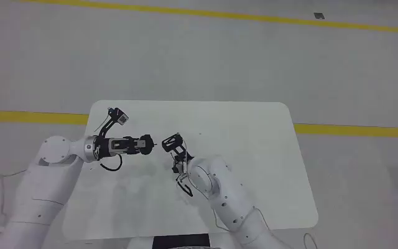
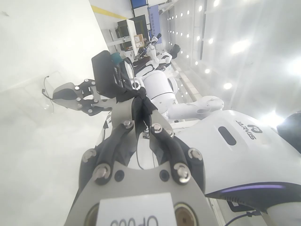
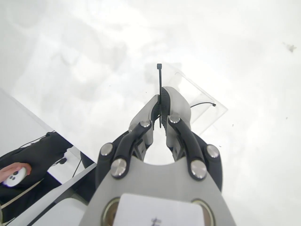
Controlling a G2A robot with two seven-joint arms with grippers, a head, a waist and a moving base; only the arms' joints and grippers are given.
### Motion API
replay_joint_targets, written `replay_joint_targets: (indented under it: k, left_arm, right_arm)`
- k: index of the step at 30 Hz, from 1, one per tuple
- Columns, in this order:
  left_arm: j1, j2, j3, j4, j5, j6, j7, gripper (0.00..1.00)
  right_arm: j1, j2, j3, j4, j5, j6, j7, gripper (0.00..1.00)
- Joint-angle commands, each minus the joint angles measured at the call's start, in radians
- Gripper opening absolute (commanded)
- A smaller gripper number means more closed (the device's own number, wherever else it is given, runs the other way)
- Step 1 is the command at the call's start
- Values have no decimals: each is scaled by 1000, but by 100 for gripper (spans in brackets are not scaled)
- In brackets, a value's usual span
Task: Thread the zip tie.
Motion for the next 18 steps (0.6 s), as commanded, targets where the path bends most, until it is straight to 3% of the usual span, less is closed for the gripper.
replay_joint_targets:
  k: [1, 14, 17, 18]
  left_arm:
    - [0, 0, 0, 0, 0, 0, 0, 0]
    - [0, 0, 0, 0, 0, 0, 0, 0]
    - [0, 0, 0, 0, 0, 0, 0, 0]
    - [0, 0, 0, 0, 0, 0, 0, 0]
  right_arm:
    - [-14, 5, 21, -8, 31, -12, -16, 0]
    - [-58, 26, 130, -4, 250, -41, -123, 0]
    - [-66, 32, 139, 1, 246, -70, -159, 0]
    - [-67, 36, 134, 1, 179, -48, -169, 0]
